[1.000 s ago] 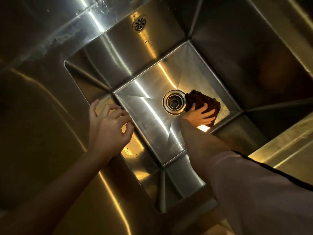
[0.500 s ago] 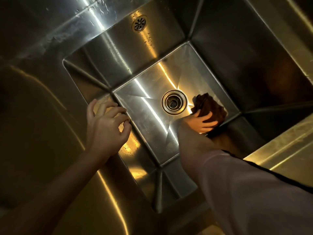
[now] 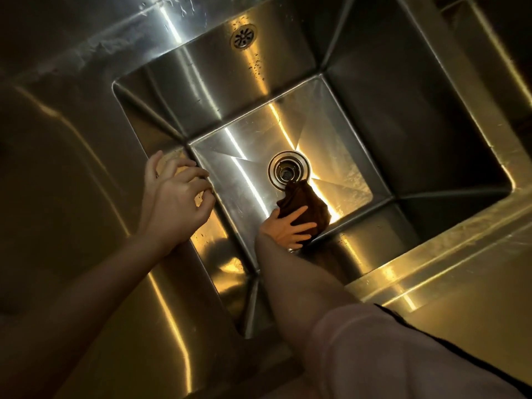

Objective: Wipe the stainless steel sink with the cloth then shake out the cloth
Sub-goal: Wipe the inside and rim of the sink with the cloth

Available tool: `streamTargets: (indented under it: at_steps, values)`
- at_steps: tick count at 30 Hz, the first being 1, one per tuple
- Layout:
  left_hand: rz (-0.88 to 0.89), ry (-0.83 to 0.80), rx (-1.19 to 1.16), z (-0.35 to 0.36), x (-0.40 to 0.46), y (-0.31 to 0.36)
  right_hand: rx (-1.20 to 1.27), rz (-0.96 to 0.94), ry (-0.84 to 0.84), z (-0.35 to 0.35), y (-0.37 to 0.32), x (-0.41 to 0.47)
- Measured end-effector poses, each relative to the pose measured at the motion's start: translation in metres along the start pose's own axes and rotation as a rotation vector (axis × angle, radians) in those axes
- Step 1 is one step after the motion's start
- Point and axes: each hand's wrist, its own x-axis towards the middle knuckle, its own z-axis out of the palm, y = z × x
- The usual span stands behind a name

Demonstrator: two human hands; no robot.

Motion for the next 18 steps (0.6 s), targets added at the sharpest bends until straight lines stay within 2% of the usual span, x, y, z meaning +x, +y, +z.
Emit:
streamTargets:
  at_steps: [1, 3, 6, 8, 13, 18]
  values:
    - [-0.002, 0.0, 0.002, -0.001, 0.0, 0.0, -0.038, -0.049, -0.015, -0.003, -0.005, -0.005]
    - [-0.012, -0.01, 0.004, -0.002, 0.0, 0.001, -0.127, -0.261, -0.112, -0.012, -0.016, -0.008]
    - [-0.02, -0.009, -0.003, -0.001, 0.0, 0.001, -0.306, -0.759, -0.243, -0.037, -0.039, 0.019]
    - [-0.021, 0.01, -0.008, -0.002, 0.0, 0.001, -0.456, -1.018, -0.254, -0.059, -0.053, 0.051]
    - [-0.06, 0.012, -0.011, -0.005, 0.001, 0.002, -0.784, -1.219, -0.299, -0.099, -0.069, 0.122]
    - [-0.067, 0.007, 0.006, 0.0, -0.001, 0.0, -1.345, -1.613, -0.32, -0.117, -0.1, 0.169]
